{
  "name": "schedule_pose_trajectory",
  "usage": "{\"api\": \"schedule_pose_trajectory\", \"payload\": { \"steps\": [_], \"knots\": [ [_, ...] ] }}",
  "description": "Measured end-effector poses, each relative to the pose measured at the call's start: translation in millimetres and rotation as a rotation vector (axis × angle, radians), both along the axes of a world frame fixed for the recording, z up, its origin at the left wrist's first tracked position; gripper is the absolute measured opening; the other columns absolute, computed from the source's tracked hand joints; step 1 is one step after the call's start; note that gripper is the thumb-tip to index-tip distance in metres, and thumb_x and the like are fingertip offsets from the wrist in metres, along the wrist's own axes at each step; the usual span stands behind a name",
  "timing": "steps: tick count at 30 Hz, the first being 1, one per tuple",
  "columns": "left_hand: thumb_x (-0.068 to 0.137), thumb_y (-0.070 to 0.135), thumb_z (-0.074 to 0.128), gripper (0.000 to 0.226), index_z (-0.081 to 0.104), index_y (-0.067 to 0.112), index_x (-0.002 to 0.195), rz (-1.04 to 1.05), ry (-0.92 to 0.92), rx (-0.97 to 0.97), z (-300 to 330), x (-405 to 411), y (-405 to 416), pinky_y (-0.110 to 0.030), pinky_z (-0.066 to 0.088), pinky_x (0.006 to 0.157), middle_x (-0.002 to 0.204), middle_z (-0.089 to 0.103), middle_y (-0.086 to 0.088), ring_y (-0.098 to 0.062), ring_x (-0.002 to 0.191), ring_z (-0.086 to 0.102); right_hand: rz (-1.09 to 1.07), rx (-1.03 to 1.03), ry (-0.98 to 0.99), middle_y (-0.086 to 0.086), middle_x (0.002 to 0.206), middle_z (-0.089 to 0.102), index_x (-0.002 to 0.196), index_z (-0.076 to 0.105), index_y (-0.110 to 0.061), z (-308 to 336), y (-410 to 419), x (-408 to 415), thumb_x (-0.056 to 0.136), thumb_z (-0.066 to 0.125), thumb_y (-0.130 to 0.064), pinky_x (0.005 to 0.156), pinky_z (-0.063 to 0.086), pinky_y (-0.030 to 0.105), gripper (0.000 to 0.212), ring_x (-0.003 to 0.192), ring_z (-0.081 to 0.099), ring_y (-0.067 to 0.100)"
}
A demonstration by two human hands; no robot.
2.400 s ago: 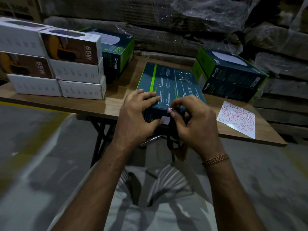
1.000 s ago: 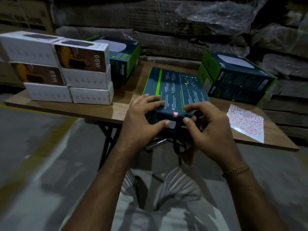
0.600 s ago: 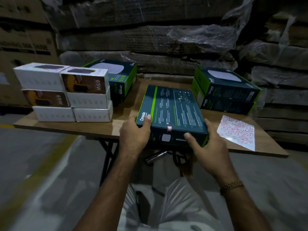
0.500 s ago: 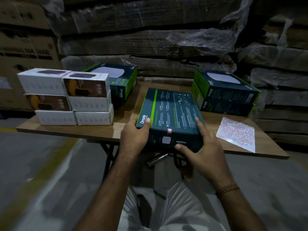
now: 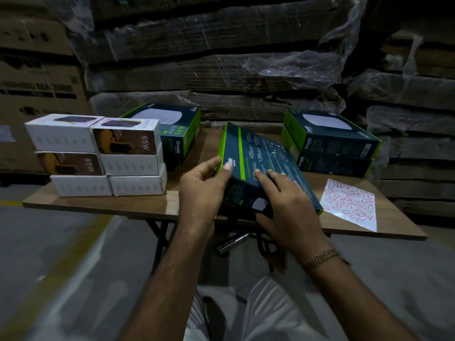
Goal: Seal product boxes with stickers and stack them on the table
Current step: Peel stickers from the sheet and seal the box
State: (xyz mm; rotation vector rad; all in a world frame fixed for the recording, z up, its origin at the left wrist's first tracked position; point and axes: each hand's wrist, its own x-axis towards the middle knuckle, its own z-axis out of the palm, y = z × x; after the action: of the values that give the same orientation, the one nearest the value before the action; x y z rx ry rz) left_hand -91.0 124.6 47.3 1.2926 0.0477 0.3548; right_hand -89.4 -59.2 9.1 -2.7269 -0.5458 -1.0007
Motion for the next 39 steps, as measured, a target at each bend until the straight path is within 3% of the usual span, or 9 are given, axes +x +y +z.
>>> {"api": "schedule_pose_trajectory", "payload": {
  "steps": [5, 12, 15, 18, 21, 25, 31, 36, 39],
  "knots": [
    [0.099, 0.062, 0.062, 0.05, 0.073, 0.022, 0.126, 0.036, -0.161, 0.003, 20, -3, -13, -0.045, 0.06, 0.1, 0.115, 0.08, 0.001, -0.018, 0.113, 0.075, 0.111, 0.333, -0.195, 0.017, 0.145, 0.062, 0.153, 0.05, -0.003, 14, -4, -3, 0.076, 0.09, -0.019, 0.11, 0.052, 0.047, 0.088, 0.133, 0.061, 0.032],
    [0.083, 0.099, 0.032, 0.088, 0.048, 0.045, 0.151, -0.167, -0.071, 0.114, 20, 12, -51, -0.047, 0.049, 0.112, 0.142, 0.067, 0.013, -0.01, 0.134, 0.061, 0.119, 0.78, -0.299, -0.003, 0.119, 0.07, 0.137, 0.06, -0.007, 56, 17, -12, 0.083, 0.089, -0.019, 0.09, 0.043, 0.0, 0.063, 0.106, 0.063, -0.008],
    [0.05, 0.11, 0.056, 0.132, 0.027, 0.042, 0.16, -0.149, 0.147, 0.039, 15, 35, -69, -0.056, 0.053, 0.109, 0.155, 0.053, -0.004, -0.029, 0.134, 0.06, 0.154, 1.117, -0.25, -0.019, 0.107, 0.071, 0.122, 0.064, -0.019, 75, 19, -6, 0.088, 0.086, -0.018, 0.08, 0.052, 0.006, 0.041, 0.098, 0.069, -0.01],
    [0.086, 0.066, 0.076, 0.11, 0.007, 0.032, 0.165, -0.142, 0.178, -0.151, 24, 48, -86, -0.052, 0.056, 0.106, 0.147, 0.054, -0.007, -0.028, 0.125, 0.066, 0.164, 1.426, -0.206, -0.005, 0.106, 0.078, 0.118, 0.069, -0.01, 88, 10, 12, 0.088, 0.087, -0.023, 0.087, 0.062, 0.027, 0.036, 0.098, 0.075, 0.006],
    [0.074, 0.05, 0.093, 0.111, 0.024, 0.024, 0.157, -0.112, 0.083, -0.241, 30, 64, -97, -0.051, 0.062, 0.099, 0.14, 0.065, -0.006, -0.023, 0.116, 0.073, 0.171, 1.639, -0.106, 0.003, 0.109, 0.078, 0.119, 0.066, -0.006, 95, -9, 36, 0.081, 0.09, -0.03, 0.093, 0.063, 0.048, 0.051, 0.099, 0.077, 0.018],
    [0.059, 0.059, 0.098, 0.096, 0.06, 0.008, 0.13, -0.089, 0.091, -0.211, 41, 80, -111, -0.053, 0.064, 0.091, 0.118, 0.078, -0.007, -0.026, 0.102, 0.079, 0.135, 1.601, -0.028, 0.001, 0.116, 0.075, 0.126, 0.058, -0.011, 103, -42, 54, 0.06, 0.09, -0.053, 0.096, 0.062, 0.048, 0.085, 0.104, 0.076, 0.015],
    [0.096, 0.022, 0.081, 0.042, 0.064, 0.004, 0.13, -0.133, 0.039, -0.202, 75, 111, -130, -0.059, 0.064, 0.088, 0.116, 0.078, -0.016, -0.036, 0.101, 0.078, 0.151, 1.382, -0.001, -0.017, 0.143, 0.049, 0.168, -0.003, -0.022, 115, -107, 71, 0.07, 0.098, -0.044, 0.114, 0.049, 0.031, 0.142, 0.128, 0.057, 0.0],
    [0.098, 0.025, 0.079, 0.044, 0.058, -0.001, 0.128, -0.198, 0.069, -0.023, 116, 154, -147, -0.037, 0.065, 0.065, 0.112, 0.073, -0.014, -0.027, 0.085, 0.074, 0.159, 1.4, 0.0, -0.001, 0.141, 0.063, 0.149, 0.028, -0.033, 128, -147, 95, 0.056, 0.103, -0.054, 0.101, 0.059, 0.057, 0.121, 0.122, 0.07, 0.017],
    [0.086, 0.038, 0.085, 0.065, 0.059, 0.003, 0.133, -0.252, 0.091, 0.005, 136, 188, -156, -0.059, 0.066, 0.076, 0.119, 0.074, -0.021, -0.038, 0.095, 0.077, 0.104, 1.283, -0.007, 0.004, 0.135, 0.064, 0.14, 0.036, -0.021, 142, -171, 107, 0.059, 0.099, -0.051, 0.096, 0.059, 0.029, 0.106, 0.115, 0.068, 0.009]
  ]
}}
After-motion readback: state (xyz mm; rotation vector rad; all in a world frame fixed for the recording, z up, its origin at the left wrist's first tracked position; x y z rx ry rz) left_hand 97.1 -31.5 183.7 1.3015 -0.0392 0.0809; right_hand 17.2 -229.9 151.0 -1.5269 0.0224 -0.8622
